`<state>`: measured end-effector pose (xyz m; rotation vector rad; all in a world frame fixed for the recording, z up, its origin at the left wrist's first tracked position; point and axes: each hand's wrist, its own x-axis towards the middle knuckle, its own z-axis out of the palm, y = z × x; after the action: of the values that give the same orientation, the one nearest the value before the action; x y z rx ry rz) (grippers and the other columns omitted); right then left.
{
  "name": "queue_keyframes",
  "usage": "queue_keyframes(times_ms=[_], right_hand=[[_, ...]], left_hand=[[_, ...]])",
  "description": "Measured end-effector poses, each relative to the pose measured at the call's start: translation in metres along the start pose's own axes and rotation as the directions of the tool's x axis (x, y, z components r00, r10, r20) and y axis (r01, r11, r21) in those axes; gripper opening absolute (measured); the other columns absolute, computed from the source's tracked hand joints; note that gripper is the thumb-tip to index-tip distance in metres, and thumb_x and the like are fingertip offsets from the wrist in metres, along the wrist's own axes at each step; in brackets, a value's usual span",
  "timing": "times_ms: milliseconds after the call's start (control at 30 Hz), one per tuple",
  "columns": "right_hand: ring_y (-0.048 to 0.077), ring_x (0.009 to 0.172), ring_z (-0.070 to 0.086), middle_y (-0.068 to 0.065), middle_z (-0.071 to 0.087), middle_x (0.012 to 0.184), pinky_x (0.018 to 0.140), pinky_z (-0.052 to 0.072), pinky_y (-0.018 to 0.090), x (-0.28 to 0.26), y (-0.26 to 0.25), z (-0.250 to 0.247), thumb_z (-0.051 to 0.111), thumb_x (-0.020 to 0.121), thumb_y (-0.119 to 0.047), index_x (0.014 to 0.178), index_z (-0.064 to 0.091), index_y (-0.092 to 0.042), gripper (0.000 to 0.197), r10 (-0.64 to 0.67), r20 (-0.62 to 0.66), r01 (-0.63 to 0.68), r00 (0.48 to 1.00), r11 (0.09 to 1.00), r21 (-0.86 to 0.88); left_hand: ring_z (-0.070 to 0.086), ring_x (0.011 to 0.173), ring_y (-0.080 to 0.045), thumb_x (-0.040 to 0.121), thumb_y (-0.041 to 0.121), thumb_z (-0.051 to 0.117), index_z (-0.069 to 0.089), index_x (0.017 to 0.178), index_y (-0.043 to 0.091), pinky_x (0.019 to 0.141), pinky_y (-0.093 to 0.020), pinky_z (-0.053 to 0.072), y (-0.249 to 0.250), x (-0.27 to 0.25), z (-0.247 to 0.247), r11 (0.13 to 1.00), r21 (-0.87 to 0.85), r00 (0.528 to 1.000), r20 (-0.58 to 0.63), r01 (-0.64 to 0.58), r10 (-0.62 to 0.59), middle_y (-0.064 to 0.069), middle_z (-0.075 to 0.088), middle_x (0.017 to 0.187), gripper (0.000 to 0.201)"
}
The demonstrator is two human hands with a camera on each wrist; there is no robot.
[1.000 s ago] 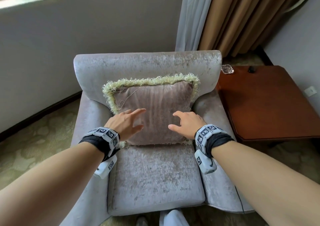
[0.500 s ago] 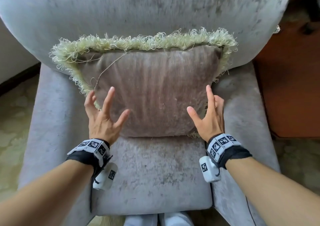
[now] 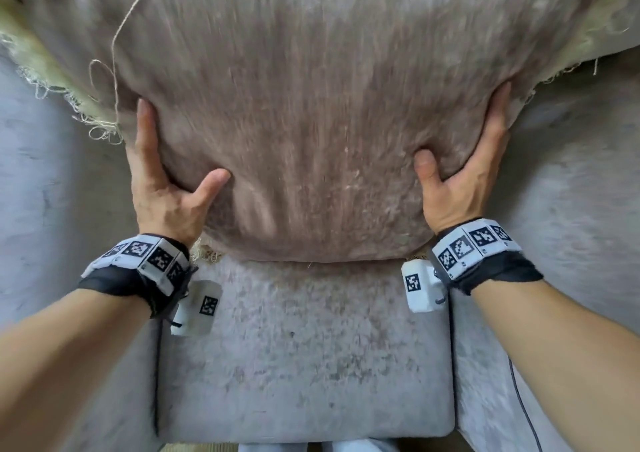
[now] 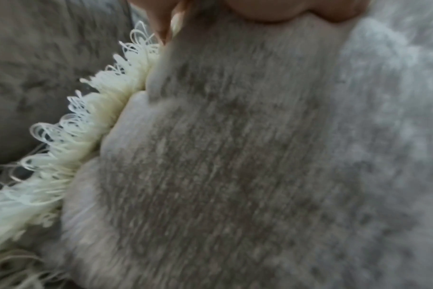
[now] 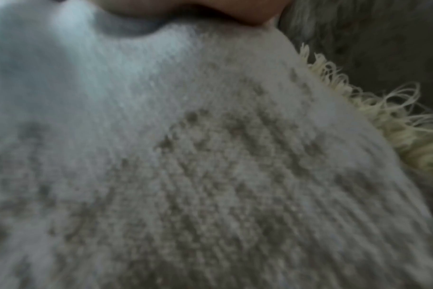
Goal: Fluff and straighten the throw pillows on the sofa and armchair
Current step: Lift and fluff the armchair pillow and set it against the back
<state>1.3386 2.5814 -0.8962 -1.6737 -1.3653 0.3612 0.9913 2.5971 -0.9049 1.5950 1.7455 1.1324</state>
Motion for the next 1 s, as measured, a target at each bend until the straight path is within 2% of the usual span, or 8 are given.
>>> queue_keyframes(times_ms=[167, 267, 333, 400, 500, 600, 800, 1000], right_hand=[[0.043, 0.149, 0.024, 0.010, 0.025, 0.158, 0.121, 0.022, 0.059, 0.012, -0.039, -0.032, 0.061, 0.078, -0.077, 0.154, 0.020, 0.007, 0.120, -0.199, 0.053, 0.199, 0.979, 0.980, -0.006], [0.020, 0.149, 0.023, -0.007, 0.028, 0.156, 0.126, 0.016, 0.045, 0.038, -0.080, -0.053, 0.062, 0.078, -0.076, 0.153, 0.026, 0.003, 0.115, -0.323, 0.117, 0.330, 0.939, 0.943, -0.049], [0.010, 0.140, 0.027, -0.002, 0.035, 0.153, 0.120, 0.010, 0.017, 0.060, -0.110, -0.065, 0.063, 0.077, -0.078, 0.152, 0.032, 0.001, 0.113, -0.374, 0.211, 0.399, 0.903, 0.913, -0.086], [-0.001, 0.128, 0.038, 0.013, 0.046, 0.142, 0.112, 0.018, 0.006, 0.079, -0.138, -0.069, 0.069, 0.073, -0.078, 0.153, 0.035, -0.007, 0.112, -0.394, 0.299, 0.431, 0.869, 0.900, -0.067], [0.011, 0.105, 0.044, 0.008, 0.036, 0.119, 0.103, 0.045, 0.024, 0.097, -0.160, -0.062, 0.076, 0.069, -0.075, 0.154, 0.037, -0.017, 0.110, -0.433, 0.373, 0.493, 0.821, 0.866, -0.080], [0.017, 0.101, 0.045, 0.004, 0.032, 0.117, 0.098, 0.051, 0.043, 0.103, -0.156, -0.050, 0.074, 0.069, -0.077, 0.155, 0.035, -0.024, 0.108, -0.426, 0.426, 0.519, 0.798, 0.845, -0.126], [0.030, 0.117, 0.051, 0.020, 0.041, 0.129, 0.104, 0.048, 0.044, 0.096, -0.112, -0.029, 0.071, 0.071, -0.078, 0.154, 0.034, -0.030, 0.103, -0.357, 0.417, 0.457, 0.836, 0.873, -0.168], [0.031, 0.125, 0.048, 0.019, 0.040, 0.136, 0.107, 0.045, 0.046, 0.085, -0.105, -0.034, 0.071, 0.077, -0.072, 0.154, 0.037, -0.028, 0.096, -0.327, 0.364, 0.406, 0.872, 0.899, -0.164]], left_hand=[[0.022, 0.147, 0.007, 0.079, 0.037, 0.075, 0.013, 0.159, 0.004, 0.122, -0.020, 0.016, 0.027, -0.022, -0.004, 0.995, -0.105, 0.998, -0.066, -0.002, -0.005, 0.012, 0.024, 0.157, 0.107], [0.021, 0.143, 0.017, 0.079, 0.034, 0.067, 0.009, 0.161, 0.010, 0.119, -0.011, 0.017, 0.039, -0.043, -0.006, 0.982, -0.159, 0.987, -0.104, 0.102, -0.119, 0.020, 0.022, 0.157, 0.103], [0.023, 0.144, 0.014, 0.081, 0.034, 0.060, 0.007, 0.161, 0.011, 0.119, -0.011, 0.018, 0.042, -0.055, -0.004, 0.968, -0.193, 0.967, -0.165, 0.160, -0.193, 0.017, 0.021, 0.160, 0.099], [0.022, 0.147, 0.009, 0.085, 0.039, 0.053, 0.005, 0.161, 0.012, 0.118, -0.010, 0.016, 0.047, -0.064, 0.002, 0.949, -0.226, 0.932, -0.240, 0.218, -0.271, 0.006, 0.017, 0.166, 0.094], [0.015, 0.129, 0.036, 0.090, 0.049, 0.044, 0.002, 0.162, 0.013, 0.108, 0.003, 0.012, 0.056, -0.071, 0.018, 0.913, -0.279, 0.872, -0.310, 0.298, -0.379, 0.013, 0.012, 0.159, 0.091], [0.017, 0.110, 0.047, 0.101, 0.042, 0.046, 0.005, 0.162, 0.021, 0.095, 0.012, 0.014, 0.054, -0.073, 0.038, 0.875, -0.317, 0.825, -0.325, 0.365, -0.462, 0.020, 0.017, 0.153, 0.076], [0.035, 0.123, 0.014, 0.100, 0.044, 0.050, 0.006, 0.161, 0.038, 0.085, 0.014, 0.018, 0.038, -0.060, 0.057, 0.806, -0.295, 0.748, -0.306, 0.513, -0.589, 0.033, 0.026, 0.140, 0.075], [0.022, 0.151, -0.006, 0.095, 0.060, 0.049, 0.014, 0.160, 0.040, 0.109, -0.002, 0.013, 0.045, -0.063, 0.046, 0.798, -0.300, 0.722, -0.342, 0.523, -0.602, 0.014, 0.023, 0.163, 0.077]])
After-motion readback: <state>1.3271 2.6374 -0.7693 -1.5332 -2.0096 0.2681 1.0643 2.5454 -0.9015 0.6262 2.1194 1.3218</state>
